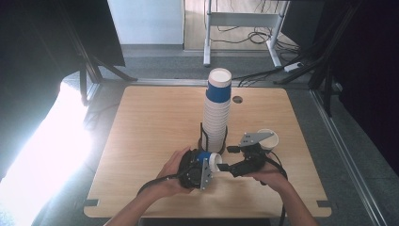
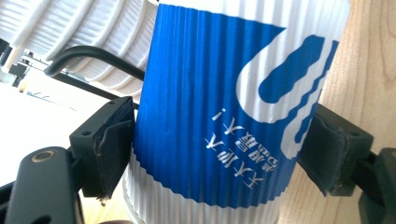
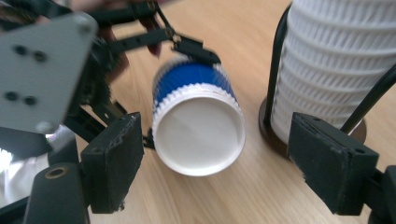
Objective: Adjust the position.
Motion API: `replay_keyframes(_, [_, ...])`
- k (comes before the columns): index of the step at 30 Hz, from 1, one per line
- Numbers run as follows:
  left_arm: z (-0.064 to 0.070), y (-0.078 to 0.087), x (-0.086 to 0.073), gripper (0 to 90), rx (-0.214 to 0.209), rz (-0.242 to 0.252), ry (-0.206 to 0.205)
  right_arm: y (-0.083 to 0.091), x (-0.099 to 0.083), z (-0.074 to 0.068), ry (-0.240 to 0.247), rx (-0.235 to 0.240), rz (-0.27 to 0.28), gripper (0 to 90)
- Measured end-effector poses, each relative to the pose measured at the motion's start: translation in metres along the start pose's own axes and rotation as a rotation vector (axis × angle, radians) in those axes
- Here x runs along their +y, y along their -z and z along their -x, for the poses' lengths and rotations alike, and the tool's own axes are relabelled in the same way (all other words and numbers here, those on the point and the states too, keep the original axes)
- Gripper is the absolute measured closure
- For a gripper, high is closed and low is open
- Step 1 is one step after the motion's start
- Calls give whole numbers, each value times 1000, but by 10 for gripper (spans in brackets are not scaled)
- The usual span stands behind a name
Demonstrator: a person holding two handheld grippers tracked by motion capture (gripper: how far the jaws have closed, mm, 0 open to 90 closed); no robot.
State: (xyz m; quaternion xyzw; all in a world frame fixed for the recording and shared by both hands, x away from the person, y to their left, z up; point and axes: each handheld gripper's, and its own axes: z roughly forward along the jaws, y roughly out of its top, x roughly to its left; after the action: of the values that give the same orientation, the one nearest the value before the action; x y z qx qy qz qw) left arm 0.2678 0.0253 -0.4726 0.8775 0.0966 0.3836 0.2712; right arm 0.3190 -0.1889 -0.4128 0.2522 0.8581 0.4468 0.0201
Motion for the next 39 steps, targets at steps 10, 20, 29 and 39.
replay_keyframes(10, [4, 0, 3, 184, 25, -13, -55, -10, 20, 2, -12, 56, -192, 194])
replay_keyframes(20, [6, -1, 3, 184, 40, -14, -71, -19, 18, 0, -16, 71, -246, 191])
replay_keyframes(29, [8, -1, 4, 185, 44, -9, -82, -28, 26, 0, -12, 92, -310, 186])
replay_keyframes(39, [11, 0, 6, 184, 46, 2, -95, -42, 36, 1, -36, 119, -397, 188])
